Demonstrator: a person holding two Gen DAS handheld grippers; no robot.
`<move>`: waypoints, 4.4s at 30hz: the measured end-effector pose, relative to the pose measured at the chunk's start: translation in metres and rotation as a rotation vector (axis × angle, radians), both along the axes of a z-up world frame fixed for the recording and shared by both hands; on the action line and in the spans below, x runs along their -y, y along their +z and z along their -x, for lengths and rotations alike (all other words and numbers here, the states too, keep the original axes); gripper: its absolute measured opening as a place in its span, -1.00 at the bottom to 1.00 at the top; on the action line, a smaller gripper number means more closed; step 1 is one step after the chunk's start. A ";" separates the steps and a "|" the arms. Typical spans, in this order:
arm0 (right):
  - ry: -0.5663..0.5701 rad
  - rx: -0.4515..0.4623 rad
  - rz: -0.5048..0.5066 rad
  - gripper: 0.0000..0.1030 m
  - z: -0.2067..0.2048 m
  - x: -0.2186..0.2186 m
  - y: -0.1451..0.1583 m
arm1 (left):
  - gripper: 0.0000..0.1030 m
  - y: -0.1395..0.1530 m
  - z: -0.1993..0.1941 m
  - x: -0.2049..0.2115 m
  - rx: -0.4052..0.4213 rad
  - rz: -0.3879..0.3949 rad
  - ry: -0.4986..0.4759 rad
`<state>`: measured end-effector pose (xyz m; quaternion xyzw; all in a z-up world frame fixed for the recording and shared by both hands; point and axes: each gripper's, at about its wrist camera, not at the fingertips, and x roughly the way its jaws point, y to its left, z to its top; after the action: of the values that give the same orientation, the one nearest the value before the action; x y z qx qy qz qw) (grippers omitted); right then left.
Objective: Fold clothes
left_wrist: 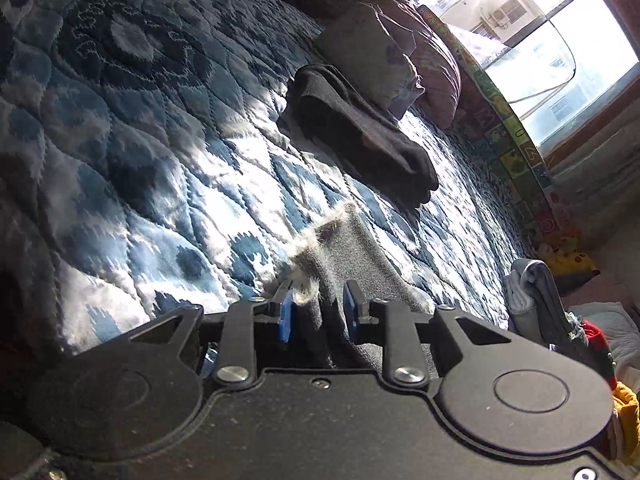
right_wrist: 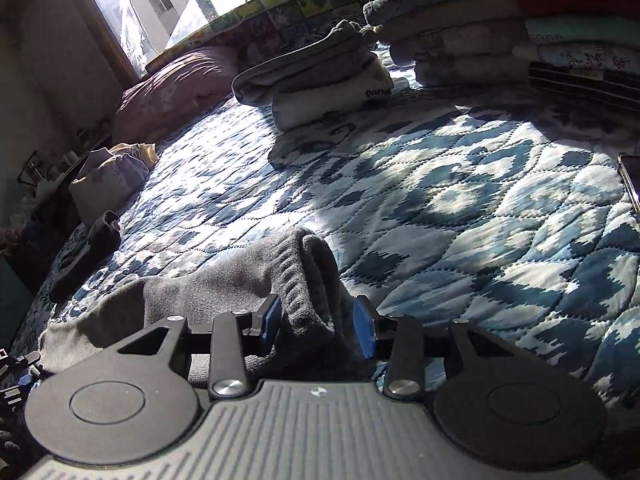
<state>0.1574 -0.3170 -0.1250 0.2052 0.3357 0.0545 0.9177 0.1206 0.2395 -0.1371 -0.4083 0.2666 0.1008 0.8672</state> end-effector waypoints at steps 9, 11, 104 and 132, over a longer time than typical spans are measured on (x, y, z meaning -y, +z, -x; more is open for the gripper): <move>-0.014 0.071 -0.036 -0.18 0.029 0.022 0.007 | -0.15 0.018 0.010 0.000 0.046 -0.011 0.008; -0.011 0.078 -0.065 -0.18 0.032 0.022 0.004 | -0.15 0.021 0.013 -0.002 0.049 0.007 0.014; 0.174 0.270 0.113 -0.14 0.007 -0.009 -0.007 | -0.90 0.041 -0.044 -0.005 0.233 -0.013 -0.157; 0.014 0.183 -0.303 -0.60 -0.150 0.019 -0.030 | -0.90 0.011 -0.163 -0.028 0.222 0.146 -0.070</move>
<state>0.3078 -0.3359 -0.1551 0.3331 0.2401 0.1294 0.9026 0.2838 0.2677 -0.1258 -0.4693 0.1896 0.0049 0.8624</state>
